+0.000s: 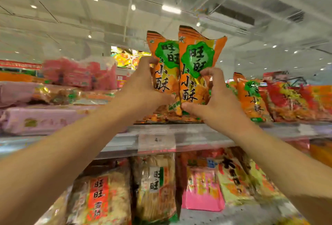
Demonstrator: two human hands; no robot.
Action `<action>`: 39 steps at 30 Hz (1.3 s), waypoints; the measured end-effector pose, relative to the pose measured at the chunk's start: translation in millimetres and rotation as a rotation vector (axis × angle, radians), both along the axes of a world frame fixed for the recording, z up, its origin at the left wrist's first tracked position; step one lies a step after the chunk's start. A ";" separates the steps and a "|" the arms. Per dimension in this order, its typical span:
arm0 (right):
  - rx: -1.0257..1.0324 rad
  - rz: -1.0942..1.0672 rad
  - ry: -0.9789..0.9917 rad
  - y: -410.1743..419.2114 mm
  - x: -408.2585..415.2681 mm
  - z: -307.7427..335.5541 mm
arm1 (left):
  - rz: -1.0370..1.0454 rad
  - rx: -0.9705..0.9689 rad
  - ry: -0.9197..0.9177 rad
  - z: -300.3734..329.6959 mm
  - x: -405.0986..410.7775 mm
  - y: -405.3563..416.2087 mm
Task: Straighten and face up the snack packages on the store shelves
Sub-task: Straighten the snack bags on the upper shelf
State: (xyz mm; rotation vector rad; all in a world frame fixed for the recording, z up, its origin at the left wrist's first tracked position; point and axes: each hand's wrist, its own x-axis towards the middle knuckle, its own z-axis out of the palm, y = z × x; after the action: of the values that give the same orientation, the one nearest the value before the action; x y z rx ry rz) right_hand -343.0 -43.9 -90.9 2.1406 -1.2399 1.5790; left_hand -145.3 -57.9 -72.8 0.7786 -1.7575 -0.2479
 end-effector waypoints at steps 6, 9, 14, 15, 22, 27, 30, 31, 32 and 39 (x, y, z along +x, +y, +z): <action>0.072 -0.006 0.029 -21.7 -86.2 -6.8 | 0.078 0.023 0.010 -11.1 -72.4 -23.3; 0.125 0.011 0.052 -38.7 -114.4 -7.9 | 0.121 0.083 0.043 -18.0 -101.0 -32.0; 0.148 0.025 0.130 -63.6 -121.2 -2.7 | 0.261 0.093 0.077 -23.5 -110.9 -37.9; 0.149 -0.010 0.193 -66.9 -118.5 -1.8 | 0.301 0.109 0.067 -24.6 -109.7 -37.5; 0.244 -0.229 0.444 -82.1 -116.3 -2.6 | 0.300 0.333 -0.108 -19.1 -105.4 -49.4; 0.324 -0.334 0.484 -82.7 -126.6 -2.1 | 0.323 0.334 -0.218 -19.3 -124.9 -56.6; 0.380 -0.356 0.517 -86.0 -126.3 -2.7 | 0.418 0.284 -0.315 -24.0 -129.9 -61.5; 0.378 -0.356 0.519 -86.5 -125.3 -3.7 | 0.419 0.286 -0.330 -25.0 -127.8 -62.1; 0.369 -0.346 0.511 -86.3 -125.4 -5.1 | 0.391 0.302 -0.314 -25.2 -124.8 -61.0; 0.250 -0.214 0.418 -82.8 -139.0 -12.1 | 0.428 0.108 -0.491 -27.2 -117.4 -49.7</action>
State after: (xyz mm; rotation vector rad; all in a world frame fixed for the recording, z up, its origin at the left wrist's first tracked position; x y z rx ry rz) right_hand -482.0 -126.7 -103.0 2.2328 -1.5114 0.8712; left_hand -262.7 -107.6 -100.0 1.3553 -1.9809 0.1525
